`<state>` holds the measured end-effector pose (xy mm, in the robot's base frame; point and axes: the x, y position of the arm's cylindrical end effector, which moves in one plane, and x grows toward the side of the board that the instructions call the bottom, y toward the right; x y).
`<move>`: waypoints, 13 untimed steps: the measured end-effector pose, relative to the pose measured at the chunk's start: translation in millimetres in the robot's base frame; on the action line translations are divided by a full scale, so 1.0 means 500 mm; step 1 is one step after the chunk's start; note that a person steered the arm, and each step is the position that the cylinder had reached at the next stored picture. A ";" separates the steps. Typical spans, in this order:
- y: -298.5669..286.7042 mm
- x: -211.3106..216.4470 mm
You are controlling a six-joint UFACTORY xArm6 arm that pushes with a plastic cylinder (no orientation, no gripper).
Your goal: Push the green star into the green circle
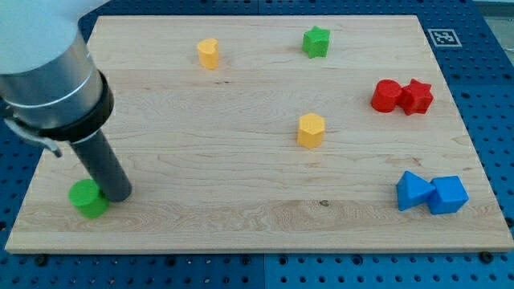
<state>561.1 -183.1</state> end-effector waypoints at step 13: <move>0.520 -0.718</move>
<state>202.2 76.7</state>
